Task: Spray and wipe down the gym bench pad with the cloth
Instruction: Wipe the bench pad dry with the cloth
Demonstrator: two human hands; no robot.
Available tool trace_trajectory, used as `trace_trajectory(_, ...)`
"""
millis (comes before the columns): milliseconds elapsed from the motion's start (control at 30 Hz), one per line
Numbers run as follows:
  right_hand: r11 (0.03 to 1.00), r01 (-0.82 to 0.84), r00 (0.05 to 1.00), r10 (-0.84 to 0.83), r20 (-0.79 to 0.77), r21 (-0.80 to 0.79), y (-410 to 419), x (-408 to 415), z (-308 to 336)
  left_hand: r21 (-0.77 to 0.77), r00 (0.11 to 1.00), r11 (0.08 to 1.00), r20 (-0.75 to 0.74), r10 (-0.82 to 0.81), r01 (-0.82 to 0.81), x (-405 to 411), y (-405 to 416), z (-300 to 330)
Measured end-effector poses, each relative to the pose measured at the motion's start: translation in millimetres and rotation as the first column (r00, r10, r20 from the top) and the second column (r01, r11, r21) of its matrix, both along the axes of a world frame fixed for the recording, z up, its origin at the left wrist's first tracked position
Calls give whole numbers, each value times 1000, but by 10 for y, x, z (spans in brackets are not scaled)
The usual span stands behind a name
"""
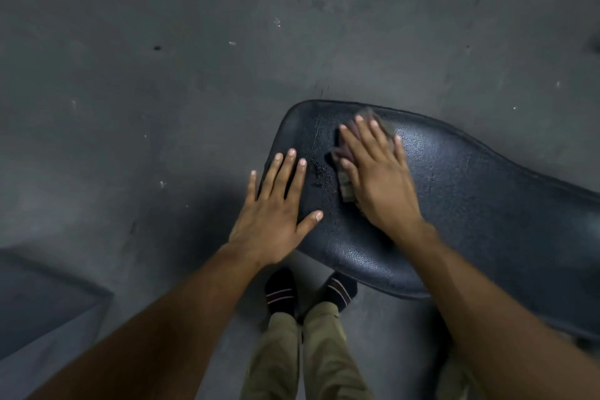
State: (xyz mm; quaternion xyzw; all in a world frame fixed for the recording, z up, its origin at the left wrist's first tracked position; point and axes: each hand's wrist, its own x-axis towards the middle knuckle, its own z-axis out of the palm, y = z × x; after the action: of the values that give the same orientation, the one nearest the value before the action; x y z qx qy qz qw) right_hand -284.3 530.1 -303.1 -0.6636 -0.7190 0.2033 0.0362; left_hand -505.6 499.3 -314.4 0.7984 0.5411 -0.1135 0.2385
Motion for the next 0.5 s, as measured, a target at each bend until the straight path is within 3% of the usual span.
trace_trajectory(133,992,123,992,-122,16,-16,6,380,-1,1,1000,1000,-18,-12,12,-3,-16,-13)
trace_trajectory(267,979,204,979,-204,-11,0,413,254,-68,1,1000,1000,-15,-1,2,-12,-23,-18)
trace_trajectory(500,999,36,998,-34,-52,39,477,-305,-81,17,1000,1000,-20,-14,15,-5,-19,-18)
